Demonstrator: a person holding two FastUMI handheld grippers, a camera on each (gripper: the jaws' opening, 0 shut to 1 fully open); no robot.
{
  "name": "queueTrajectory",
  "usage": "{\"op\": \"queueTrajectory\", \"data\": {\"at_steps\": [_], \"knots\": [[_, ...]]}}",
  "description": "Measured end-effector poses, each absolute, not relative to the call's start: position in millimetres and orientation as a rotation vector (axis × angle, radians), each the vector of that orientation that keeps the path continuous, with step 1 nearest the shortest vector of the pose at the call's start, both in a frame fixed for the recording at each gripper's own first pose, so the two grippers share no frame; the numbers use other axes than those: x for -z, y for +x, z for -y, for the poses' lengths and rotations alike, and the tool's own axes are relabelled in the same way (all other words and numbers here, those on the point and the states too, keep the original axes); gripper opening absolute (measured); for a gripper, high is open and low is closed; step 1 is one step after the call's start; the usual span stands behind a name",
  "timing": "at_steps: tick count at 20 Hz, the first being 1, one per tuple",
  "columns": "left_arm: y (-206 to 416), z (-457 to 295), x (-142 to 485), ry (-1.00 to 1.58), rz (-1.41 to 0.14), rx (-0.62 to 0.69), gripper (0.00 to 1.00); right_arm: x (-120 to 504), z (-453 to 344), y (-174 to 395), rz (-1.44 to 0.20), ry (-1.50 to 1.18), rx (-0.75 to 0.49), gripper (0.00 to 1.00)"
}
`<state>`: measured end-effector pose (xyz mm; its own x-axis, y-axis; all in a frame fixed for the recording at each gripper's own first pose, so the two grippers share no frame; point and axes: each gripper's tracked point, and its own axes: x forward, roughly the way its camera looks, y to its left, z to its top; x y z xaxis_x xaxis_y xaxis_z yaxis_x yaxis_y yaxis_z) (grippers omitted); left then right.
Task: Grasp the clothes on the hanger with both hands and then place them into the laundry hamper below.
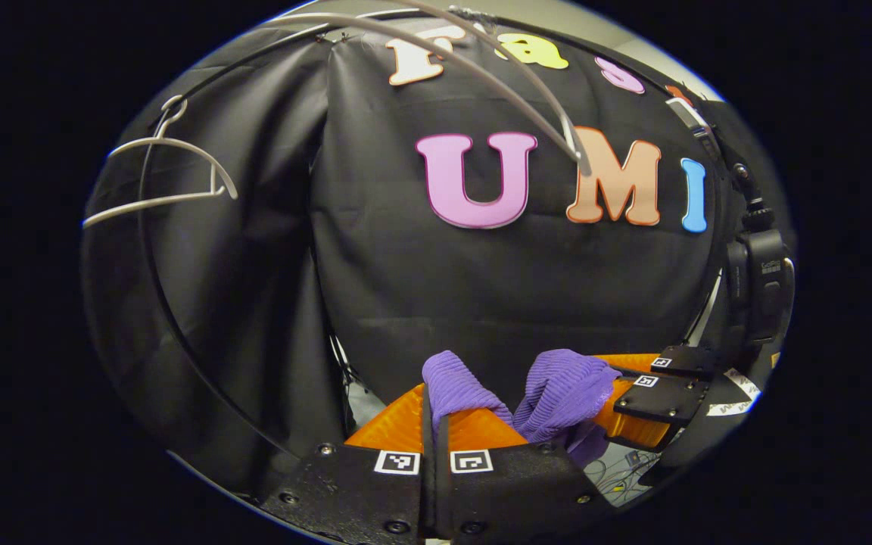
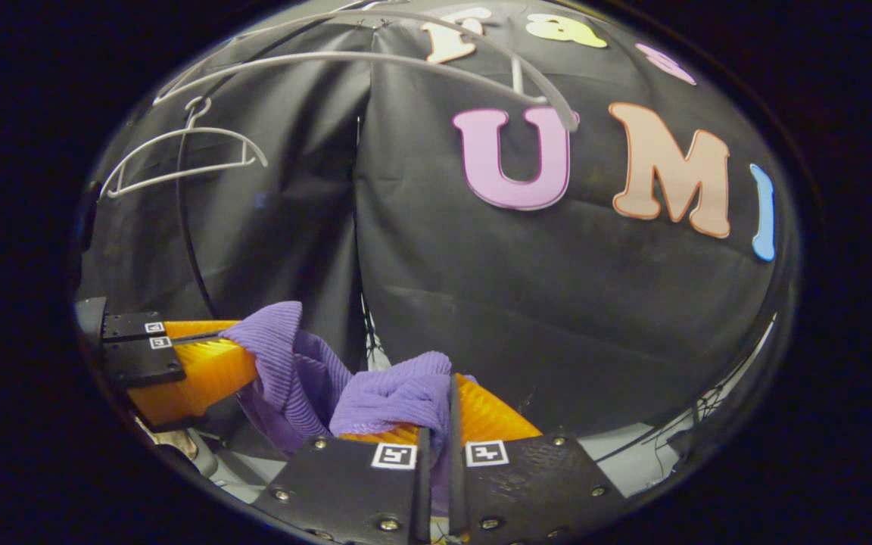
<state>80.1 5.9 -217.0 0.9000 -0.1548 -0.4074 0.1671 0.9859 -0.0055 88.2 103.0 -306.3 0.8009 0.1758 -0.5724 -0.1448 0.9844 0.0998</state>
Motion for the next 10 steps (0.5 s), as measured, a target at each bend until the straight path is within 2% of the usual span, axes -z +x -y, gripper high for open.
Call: {"op": "queueTrajectory", "data": {"at_steps": [10], "knots": [[62, -1, 280, -0.076, -0.612, 0.165, 0.02, 358, -106, 58, -0.783, 0.080, -0.182, 0.10]]}}
